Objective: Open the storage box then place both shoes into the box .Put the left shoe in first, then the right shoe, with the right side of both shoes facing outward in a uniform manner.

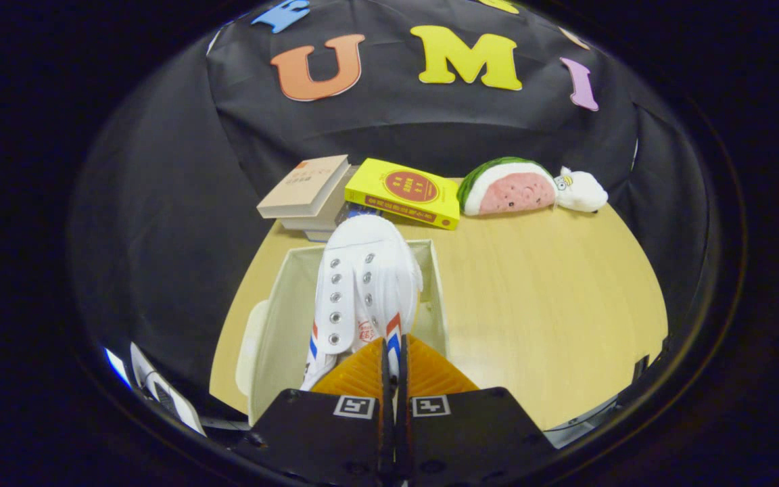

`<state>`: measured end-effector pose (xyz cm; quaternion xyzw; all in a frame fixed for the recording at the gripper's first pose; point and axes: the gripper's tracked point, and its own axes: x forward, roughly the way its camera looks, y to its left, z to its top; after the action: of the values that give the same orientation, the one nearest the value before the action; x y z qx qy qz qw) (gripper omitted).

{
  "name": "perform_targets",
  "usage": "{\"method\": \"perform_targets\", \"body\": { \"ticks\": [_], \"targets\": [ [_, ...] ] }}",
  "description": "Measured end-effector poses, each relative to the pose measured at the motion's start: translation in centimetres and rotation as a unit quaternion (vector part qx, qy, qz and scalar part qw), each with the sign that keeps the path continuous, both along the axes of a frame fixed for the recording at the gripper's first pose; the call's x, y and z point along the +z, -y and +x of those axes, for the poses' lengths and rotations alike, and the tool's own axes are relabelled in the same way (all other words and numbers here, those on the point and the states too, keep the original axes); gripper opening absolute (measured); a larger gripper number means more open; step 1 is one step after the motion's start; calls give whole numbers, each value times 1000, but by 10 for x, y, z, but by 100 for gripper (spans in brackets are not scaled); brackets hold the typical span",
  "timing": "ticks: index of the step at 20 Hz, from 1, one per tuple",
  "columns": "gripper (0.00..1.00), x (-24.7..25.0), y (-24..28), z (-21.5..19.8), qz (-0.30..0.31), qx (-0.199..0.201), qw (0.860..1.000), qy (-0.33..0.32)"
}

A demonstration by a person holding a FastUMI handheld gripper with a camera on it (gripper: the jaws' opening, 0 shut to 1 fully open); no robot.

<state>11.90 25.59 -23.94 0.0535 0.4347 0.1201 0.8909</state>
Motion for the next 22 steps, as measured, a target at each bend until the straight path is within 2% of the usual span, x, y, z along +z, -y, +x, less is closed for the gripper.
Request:
{"method": "perform_targets", "body": {
  "ticks": [10, 13, 15, 17, 19, 22],
  "targets": [
    [6, -52, 1, -3, -57, -19, 998, -21],
    [14, -65, -2, -10, -50, -20, 998, -36],
    [22, -61, 1, -9, -57, -24, 998, -23],
    [21, -51, 0, -5, -57, -18, 998, -1],
    [29, -34, 0, -5, -47, -14, 999, 24],
    [57, 2, 9, -10, -28, -20, 996, 77]
  ]
}}
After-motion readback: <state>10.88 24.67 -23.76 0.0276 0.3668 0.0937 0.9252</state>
